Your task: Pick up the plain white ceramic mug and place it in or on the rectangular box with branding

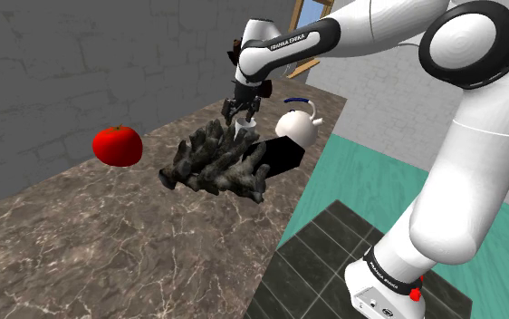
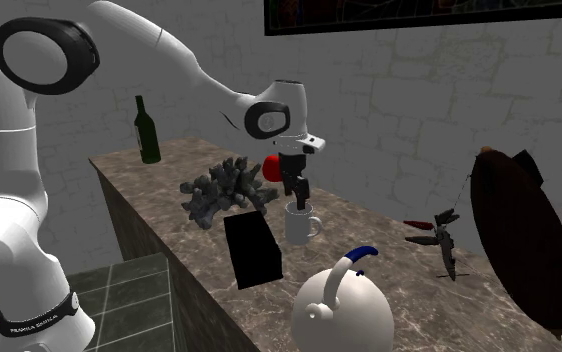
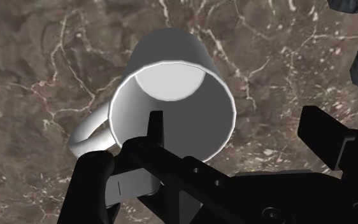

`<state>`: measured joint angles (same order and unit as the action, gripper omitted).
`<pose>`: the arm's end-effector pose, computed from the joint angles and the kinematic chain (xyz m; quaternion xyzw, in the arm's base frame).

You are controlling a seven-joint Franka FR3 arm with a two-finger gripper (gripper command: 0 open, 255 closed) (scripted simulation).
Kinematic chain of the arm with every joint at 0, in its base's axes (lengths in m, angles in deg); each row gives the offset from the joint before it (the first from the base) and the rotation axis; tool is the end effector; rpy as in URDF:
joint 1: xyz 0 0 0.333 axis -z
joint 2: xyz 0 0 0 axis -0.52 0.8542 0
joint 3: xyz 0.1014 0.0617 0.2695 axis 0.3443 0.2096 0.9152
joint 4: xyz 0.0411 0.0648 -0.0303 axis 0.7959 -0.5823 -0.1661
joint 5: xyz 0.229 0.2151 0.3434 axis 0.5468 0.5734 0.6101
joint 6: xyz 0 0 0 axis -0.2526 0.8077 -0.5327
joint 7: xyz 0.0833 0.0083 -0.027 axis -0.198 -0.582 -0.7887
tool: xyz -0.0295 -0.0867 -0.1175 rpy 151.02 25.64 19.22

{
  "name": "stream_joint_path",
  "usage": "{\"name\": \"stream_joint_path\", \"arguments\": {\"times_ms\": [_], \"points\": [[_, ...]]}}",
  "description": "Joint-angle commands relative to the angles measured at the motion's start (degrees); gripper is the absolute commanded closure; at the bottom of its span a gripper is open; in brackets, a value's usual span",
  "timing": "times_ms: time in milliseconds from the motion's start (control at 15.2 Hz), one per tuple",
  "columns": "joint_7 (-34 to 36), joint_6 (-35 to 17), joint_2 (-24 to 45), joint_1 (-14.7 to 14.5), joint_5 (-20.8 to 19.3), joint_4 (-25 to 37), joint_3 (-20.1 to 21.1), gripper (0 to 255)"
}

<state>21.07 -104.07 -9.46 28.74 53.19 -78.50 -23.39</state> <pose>0.6795 0.0405 0.2773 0.9992 -0.0186 0.0349 0.0033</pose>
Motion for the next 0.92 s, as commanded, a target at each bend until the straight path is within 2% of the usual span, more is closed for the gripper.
{"name": "stream_joint_path", "arguments": {"times_ms": [0, 462, 528, 858], "points": [[-0.1, -1.0, 0.5, 0.1, 0.0, -0.4, -0.1, 0], [-0.1, -1.0, 0.5, 0.1, 0.0, -0.4, -0.1, 0], [-0.1, -1.0, 0.5, 0.1, 0.0, -0.4, -0.1, 255], [-0.1, -1.0, 0.5, 0.1, 0.0, -0.4, -0.1, 255]]}}
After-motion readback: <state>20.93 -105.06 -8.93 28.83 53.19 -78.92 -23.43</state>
